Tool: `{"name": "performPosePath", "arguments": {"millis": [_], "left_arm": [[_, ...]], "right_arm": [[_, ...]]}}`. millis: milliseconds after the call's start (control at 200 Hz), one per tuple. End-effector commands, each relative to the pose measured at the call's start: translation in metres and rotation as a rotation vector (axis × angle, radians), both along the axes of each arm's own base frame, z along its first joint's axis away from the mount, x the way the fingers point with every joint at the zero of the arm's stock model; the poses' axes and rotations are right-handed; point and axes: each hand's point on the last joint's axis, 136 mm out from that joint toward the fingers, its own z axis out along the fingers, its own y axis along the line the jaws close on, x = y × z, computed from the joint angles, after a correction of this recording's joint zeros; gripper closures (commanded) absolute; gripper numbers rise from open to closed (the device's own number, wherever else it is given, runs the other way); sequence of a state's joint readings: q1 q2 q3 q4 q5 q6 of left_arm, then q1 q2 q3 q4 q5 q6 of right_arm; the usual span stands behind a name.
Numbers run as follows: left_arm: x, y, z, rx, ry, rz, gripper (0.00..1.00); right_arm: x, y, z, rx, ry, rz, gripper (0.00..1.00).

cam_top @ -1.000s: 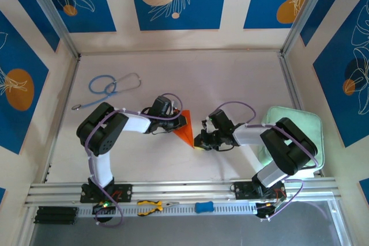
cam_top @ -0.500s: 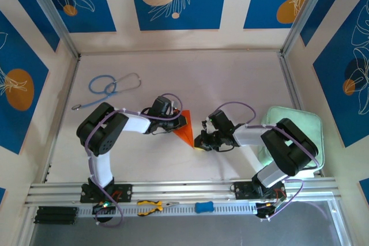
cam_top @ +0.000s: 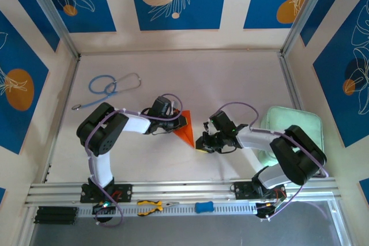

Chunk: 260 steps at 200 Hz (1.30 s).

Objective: Fold a paper plane with a square sheet of paper (pick it up from the middle)
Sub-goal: Fourth fold the wing at the center of the table.

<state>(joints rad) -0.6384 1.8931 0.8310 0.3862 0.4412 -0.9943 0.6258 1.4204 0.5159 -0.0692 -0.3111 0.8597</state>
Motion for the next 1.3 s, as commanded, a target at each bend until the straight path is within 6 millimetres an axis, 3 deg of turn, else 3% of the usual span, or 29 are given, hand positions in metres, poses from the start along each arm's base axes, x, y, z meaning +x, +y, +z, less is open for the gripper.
{"name": "performPosePath", "arguments": {"millis": [0,210,490,630,790,975,1295], "left_arm": [[-0.018,0.021,-0.036,0.107,0.085,0.025,0.95],[-0.019,0.021,-0.036,0.107,0.084,0.022,0.95],[-0.02,0.022,-0.039,0.108,0.089,0.022,0.95],[-0.021,0.022,-0.04,0.109,0.089,0.02,0.95],[-0.02,0.021,-0.039,0.108,0.088,0.019,0.95],[-0.02,0.022,-0.038,0.11,0.088,0.02,0.95],[-0.021,0.024,-0.039,0.121,0.087,0.027,0.95]], "right_arm": [[0.006,0.002,0.021,0.027,-0.031,0.01,0.83],[0.036,0.03,0.046,0.13,-0.103,0.027,0.96],[0.061,0.051,0.024,0.047,-0.139,0.021,0.98],[0.06,0.057,0.017,0.036,-0.132,0.033,0.98],[0.06,0.051,0.002,-0.017,-0.121,0.013,0.98],[0.048,0.039,-0.017,-0.043,-0.075,0.011,0.98],[0.026,0.026,-0.031,-0.026,-0.004,0.004,0.98]]}}
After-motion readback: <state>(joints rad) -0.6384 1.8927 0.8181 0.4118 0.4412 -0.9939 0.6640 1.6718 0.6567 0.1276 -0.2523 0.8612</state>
